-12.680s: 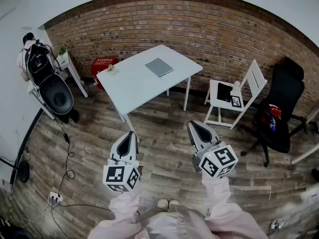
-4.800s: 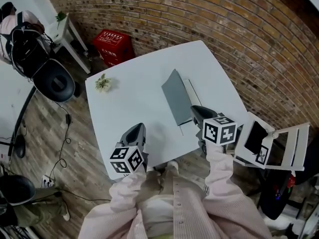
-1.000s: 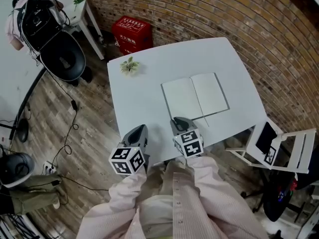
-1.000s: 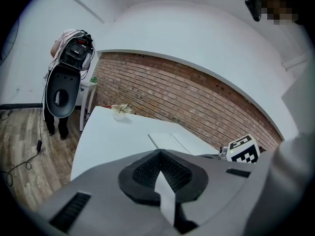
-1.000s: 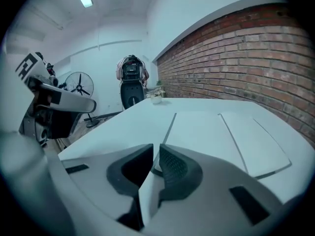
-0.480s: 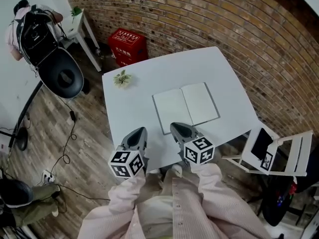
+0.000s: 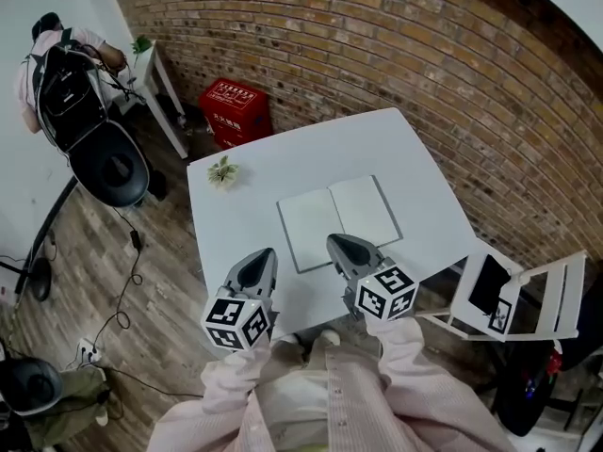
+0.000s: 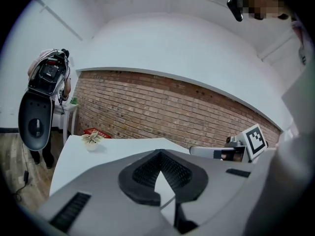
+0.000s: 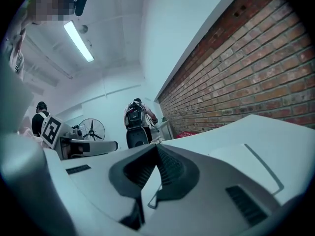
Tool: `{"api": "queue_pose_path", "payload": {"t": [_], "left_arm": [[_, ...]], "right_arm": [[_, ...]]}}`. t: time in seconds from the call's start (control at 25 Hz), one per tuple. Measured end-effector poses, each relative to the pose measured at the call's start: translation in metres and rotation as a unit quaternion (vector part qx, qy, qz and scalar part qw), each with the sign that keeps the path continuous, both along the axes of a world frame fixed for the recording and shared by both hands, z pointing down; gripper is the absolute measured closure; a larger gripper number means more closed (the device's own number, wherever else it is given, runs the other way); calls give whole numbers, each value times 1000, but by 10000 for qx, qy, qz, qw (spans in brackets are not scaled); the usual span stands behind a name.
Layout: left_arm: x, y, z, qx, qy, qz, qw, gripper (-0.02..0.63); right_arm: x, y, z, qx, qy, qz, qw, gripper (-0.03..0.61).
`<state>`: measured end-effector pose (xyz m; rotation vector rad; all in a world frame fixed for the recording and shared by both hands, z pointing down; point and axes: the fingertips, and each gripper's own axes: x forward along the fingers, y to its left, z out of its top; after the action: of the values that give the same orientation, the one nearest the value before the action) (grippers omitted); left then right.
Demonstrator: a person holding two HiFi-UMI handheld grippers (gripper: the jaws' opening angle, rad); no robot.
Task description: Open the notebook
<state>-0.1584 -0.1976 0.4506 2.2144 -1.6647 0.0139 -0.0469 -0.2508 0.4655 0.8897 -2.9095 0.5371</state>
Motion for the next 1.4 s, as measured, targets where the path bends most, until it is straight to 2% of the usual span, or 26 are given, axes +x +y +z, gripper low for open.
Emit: {"api": "queue_pose_path", "payload": {"t": [0.24,0.56,1.08,1.4], "left_arm": [[3,-3,-23,395,-212,-31,9990,621],[2,-1,-47,726,-481,-223,9960,621],[-8,5,-70,981,-705,-468,9916,621],[-15,8,-73,993,-787,-624,9900,621]], "right_arm": [[25,-7,-24,259,-141,183,9994,574],[51,-10,-48,619,-168,407,9971,574],[76,-10,-78,1114,-218,730,9908,575],[88,-15,-84,1265,-166,948,9873,575]]}}
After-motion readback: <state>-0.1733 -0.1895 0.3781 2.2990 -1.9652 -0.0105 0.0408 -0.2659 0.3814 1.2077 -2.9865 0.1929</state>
